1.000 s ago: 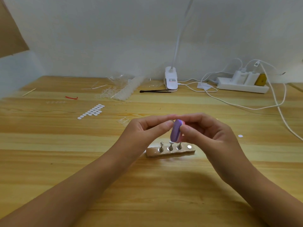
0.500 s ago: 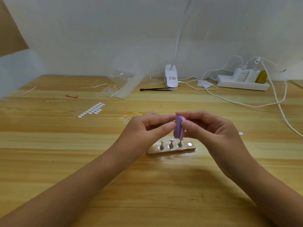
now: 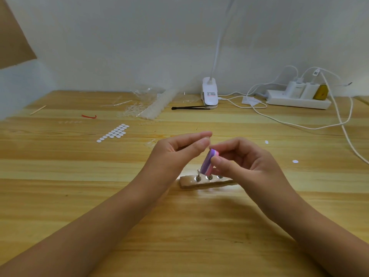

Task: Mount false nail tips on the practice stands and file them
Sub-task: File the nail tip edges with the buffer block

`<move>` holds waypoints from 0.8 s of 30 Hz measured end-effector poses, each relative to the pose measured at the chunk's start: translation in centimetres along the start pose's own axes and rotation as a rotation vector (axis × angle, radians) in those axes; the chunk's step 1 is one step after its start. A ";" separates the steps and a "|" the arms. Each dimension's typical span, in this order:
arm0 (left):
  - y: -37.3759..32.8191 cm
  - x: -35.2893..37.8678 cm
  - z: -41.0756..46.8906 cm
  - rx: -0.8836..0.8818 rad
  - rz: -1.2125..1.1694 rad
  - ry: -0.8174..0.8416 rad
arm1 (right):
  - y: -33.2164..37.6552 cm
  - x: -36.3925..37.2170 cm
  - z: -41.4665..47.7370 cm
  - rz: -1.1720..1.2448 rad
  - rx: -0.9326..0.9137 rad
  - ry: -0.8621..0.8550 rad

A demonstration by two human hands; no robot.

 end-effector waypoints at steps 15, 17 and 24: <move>0.4 0.3 0.2 -0.067 -0.165 -0.036 | 0.5 0.0 0.0 0.139 0.003 -0.094; 0.4 0.1 0.2 -0.069 -0.180 -0.048 | 0.9 -0.8 0.0 0.195 -0.030 -0.187; 0.0 0.1 0.3 -0.053 -0.161 -0.046 | 0.9 -2.0 0.7 0.340 -0.028 -0.296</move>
Point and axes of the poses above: each hand's wrist, its own z-axis towards the middle knuckle, its own x-axis out of the palm, y = z × x, the point moved 5 cm from there along z, towards the middle knuckle, and after that the axes turned 4 degrees about -y, right-handed, at the moved point
